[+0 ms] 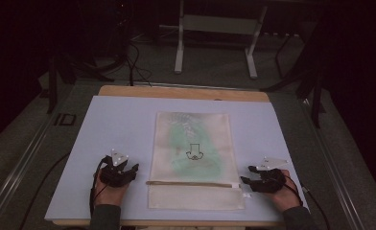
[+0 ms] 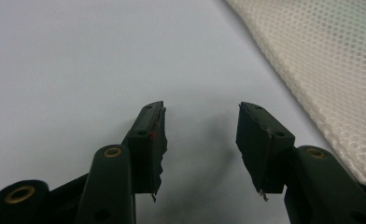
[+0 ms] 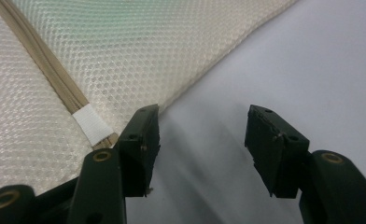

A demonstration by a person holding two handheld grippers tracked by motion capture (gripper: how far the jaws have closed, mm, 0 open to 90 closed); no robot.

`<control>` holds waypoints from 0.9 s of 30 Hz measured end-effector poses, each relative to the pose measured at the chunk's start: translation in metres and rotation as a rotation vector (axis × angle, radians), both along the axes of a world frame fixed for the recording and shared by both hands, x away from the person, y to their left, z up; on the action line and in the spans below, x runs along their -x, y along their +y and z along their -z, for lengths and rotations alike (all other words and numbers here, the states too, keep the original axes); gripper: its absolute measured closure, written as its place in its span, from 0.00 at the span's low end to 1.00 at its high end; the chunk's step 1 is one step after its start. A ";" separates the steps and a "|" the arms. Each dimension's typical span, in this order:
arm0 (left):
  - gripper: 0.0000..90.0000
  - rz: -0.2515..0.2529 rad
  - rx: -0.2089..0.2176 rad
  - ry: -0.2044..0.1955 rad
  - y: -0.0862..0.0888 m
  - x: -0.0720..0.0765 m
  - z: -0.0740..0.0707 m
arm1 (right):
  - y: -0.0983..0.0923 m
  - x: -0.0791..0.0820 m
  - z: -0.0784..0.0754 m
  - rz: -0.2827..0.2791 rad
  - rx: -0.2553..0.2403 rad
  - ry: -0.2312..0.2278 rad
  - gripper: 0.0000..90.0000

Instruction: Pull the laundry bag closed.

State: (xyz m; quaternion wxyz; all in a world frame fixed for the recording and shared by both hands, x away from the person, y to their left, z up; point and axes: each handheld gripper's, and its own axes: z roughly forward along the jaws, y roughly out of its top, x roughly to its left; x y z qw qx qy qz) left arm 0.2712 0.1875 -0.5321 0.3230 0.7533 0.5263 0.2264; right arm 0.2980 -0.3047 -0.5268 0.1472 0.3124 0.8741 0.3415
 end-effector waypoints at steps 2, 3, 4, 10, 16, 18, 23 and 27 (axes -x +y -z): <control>0.57 0.007 -0.005 0.004 0.000 0.000 0.000 | 0.000 0.000 -0.001 -0.004 0.003 -0.002 0.50; 0.57 0.012 -0.003 0.008 0.000 -0.001 0.001 | 0.000 0.001 -0.001 -0.015 0.006 0.002 0.52; 0.57 0.016 0.001 0.007 0.000 -0.001 0.001 | 0.000 0.001 -0.002 -0.018 0.009 0.004 0.52; 0.57 0.037 -0.003 0.007 -0.002 -0.001 0.001 | 0.002 0.004 -0.007 -0.026 0.010 0.001 0.55; 0.57 0.050 0.003 0.002 -0.002 -0.001 0.000 | 0.003 0.006 -0.009 -0.039 0.024 0.007 0.57; 0.57 0.051 0.003 0.005 -0.002 -0.001 0.001 | 0.004 0.007 -0.010 -0.041 0.027 0.009 0.57; 0.57 0.079 -0.005 0.011 -0.004 -0.001 0.001 | 0.009 0.007 -0.014 -0.078 0.031 0.023 0.58; 0.58 0.087 0.000 0.015 -0.005 -0.002 0.000 | 0.014 0.005 -0.018 -0.104 0.042 0.028 0.57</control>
